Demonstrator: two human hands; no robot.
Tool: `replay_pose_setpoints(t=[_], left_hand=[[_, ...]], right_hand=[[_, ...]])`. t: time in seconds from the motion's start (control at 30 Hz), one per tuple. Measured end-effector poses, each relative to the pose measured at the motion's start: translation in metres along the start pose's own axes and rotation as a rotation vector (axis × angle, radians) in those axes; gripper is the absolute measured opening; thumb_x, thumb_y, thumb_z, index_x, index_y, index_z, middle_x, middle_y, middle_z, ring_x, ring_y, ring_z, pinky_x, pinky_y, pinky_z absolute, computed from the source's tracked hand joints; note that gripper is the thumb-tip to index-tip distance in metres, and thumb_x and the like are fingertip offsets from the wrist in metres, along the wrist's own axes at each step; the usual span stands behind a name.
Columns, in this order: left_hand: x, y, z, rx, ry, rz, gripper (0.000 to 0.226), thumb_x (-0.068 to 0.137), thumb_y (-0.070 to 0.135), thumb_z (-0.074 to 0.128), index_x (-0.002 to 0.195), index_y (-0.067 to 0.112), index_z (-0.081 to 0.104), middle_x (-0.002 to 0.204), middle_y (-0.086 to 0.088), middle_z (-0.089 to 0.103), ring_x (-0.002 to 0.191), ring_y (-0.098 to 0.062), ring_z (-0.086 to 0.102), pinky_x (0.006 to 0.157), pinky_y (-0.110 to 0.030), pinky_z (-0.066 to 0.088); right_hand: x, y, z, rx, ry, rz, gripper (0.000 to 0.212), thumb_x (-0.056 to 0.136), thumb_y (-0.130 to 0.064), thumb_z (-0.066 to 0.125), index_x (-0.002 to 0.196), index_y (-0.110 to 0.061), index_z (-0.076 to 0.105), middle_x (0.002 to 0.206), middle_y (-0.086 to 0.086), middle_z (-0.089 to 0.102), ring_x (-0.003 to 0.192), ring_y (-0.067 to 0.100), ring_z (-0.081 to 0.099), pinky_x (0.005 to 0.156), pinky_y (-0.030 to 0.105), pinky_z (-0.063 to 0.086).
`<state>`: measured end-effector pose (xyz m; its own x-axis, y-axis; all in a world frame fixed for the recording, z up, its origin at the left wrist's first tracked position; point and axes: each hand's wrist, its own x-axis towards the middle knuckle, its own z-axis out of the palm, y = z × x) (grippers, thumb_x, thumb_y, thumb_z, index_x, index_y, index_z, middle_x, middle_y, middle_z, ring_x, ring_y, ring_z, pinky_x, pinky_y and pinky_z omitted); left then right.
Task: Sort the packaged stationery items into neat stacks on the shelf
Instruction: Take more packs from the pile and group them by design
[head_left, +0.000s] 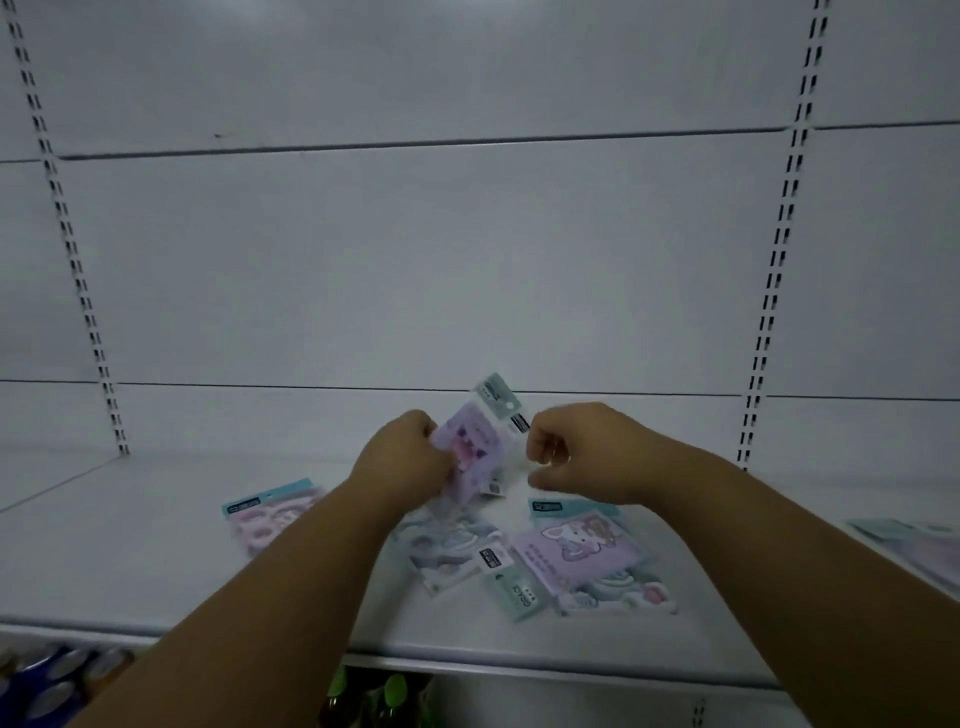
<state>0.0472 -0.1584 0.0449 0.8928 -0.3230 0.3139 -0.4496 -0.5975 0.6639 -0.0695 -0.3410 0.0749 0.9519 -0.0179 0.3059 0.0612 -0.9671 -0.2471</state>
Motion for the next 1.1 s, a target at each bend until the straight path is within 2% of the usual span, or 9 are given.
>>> replay_pose_setpoints(t=[0.17, 0.27, 0.47, 0.57, 0.67, 0.73, 0.83, 0.93, 1.1], left_hand=[[-0.034, -0.008, -0.019, -0.593, 0.052, -0.032, 0.008, 0.084, 0.015, 0.063, 0.089, 0.021, 0.06, 0.085, -0.004, 0.071, 0.074, -0.022, 0.069, 0.06, -0.034, 0.056], [-0.054, -0.009, -0.034, -0.795, 0.033, 0.01, 0.008, 0.089, 0.016, 0.062, 0.091, 0.024, 0.063, 0.08, 0.003, 0.075, 0.068, -0.015, 0.072, 0.05, -0.026, 0.053], [-0.085, -0.021, -0.058, -0.955, -0.045, 0.072, 0.016, 0.093, 0.012, 0.059, 0.085, 0.025, 0.065, 0.084, 0.0, 0.077, 0.069, -0.015, 0.073, 0.046, -0.017, 0.05], [-0.094, -0.031, -0.061, -0.951, -0.06, 0.091, 0.014, 0.093, 0.013, 0.058, 0.089, 0.024, 0.065, 0.086, 0.0, 0.077, 0.074, -0.017, 0.073, 0.052, -0.021, 0.052], [-0.1, -0.038, -0.056, -0.935, -0.089, 0.128, 0.015, 0.094, 0.013, 0.058, 0.089, 0.026, 0.065, 0.089, 0.0, 0.077, 0.079, -0.018, 0.073, 0.064, -0.028, 0.051], [-0.105, -0.039, -0.05, -0.936, -0.114, 0.132, 0.019, 0.093, 0.013, 0.058, 0.087, 0.029, 0.065, 0.09, 0.001, 0.077, 0.081, -0.018, 0.073, 0.067, -0.03, 0.051], [-0.112, -0.028, -0.042, -0.966, -0.167, 0.149, 0.025, 0.092, 0.01, 0.059, 0.083, 0.033, 0.067, 0.091, 0.0, 0.077, 0.083, -0.019, 0.073, 0.07, -0.034, 0.052], [-0.118, -0.01, -0.029, -0.996, -0.198, 0.189, 0.029, 0.09, 0.007, 0.06, 0.083, 0.034, 0.068, 0.09, 0.003, 0.077, 0.082, -0.018, 0.074, 0.068, -0.031, 0.055], [-0.139, 0.042, 0.017, -1.055, -0.289, 0.225, 0.019, 0.091, 0.005, 0.06, 0.092, 0.023, 0.065, 0.092, 0.001, 0.077, 0.086, -0.02, 0.073, 0.069, -0.032, 0.055]], right_hand=[[-0.012, -0.001, 0.013, -0.15, -0.392, 0.107, 0.061, 0.06, -0.048, 0.083, 0.115, -0.031, 0.063, 0.108, -0.013, 0.059, 0.092, 0.007, 0.054, 0.075, 0.025, 0.045], [-0.017, -0.003, 0.02, -0.175, -0.444, 0.171, 0.069, 0.063, -0.051, 0.079, 0.126, -0.034, 0.057, 0.121, -0.011, 0.058, 0.093, 0.007, 0.051, 0.077, 0.026, 0.04], [-0.021, -0.006, 0.026, -0.231, -0.431, 0.314, 0.078, 0.059, -0.067, 0.071, 0.125, -0.028, 0.056, 0.115, -0.005, 0.056, 0.099, 0.017, 0.056, 0.09, 0.038, 0.048], [-0.022, -0.009, 0.033, -0.203, -0.298, 0.369, 0.065, 0.06, -0.065, 0.073, 0.106, -0.023, 0.056, 0.104, -0.001, 0.059, 0.088, 0.017, 0.055, 0.078, 0.036, 0.05], [-0.028, -0.015, 0.038, -0.058, 0.004, 0.413, 0.045, 0.069, -0.044, 0.076, 0.094, -0.023, 0.045, 0.082, -0.003, 0.056, 0.07, 0.015, 0.056, 0.051, 0.028, 0.039], [-0.035, -0.02, 0.034, 0.092, 0.194, 0.453, 0.029, 0.078, -0.026, 0.068, 0.096, -0.023, 0.046, 0.078, 0.0, 0.061, 0.06, 0.017, 0.06, 0.045, 0.026, 0.041], [-0.052, -0.024, 0.016, 0.235, 0.441, 0.504, 0.02, 0.083, -0.01, 0.057, 0.1, -0.021, 0.058, 0.084, -0.002, 0.064, 0.063, 0.011, 0.061, 0.049, 0.023, 0.049], [-0.08, -0.022, -0.008, 0.37, 0.616, 0.511, 0.02, 0.083, -0.004, 0.058, 0.086, -0.021, 0.069, 0.084, -0.001, 0.072, 0.074, 0.016, 0.068, 0.06, 0.027, 0.056], [-0.147, 0.005, -0.044, 0.659, 0.745, 0.564, 0.017, 0.085, -0.001, 0.064, 0.098, -0.012, 0.069, 0.087, 0.011, 0.075, 0.08, 0.03, 0.073, 0.072, 0.042, 0.06]])
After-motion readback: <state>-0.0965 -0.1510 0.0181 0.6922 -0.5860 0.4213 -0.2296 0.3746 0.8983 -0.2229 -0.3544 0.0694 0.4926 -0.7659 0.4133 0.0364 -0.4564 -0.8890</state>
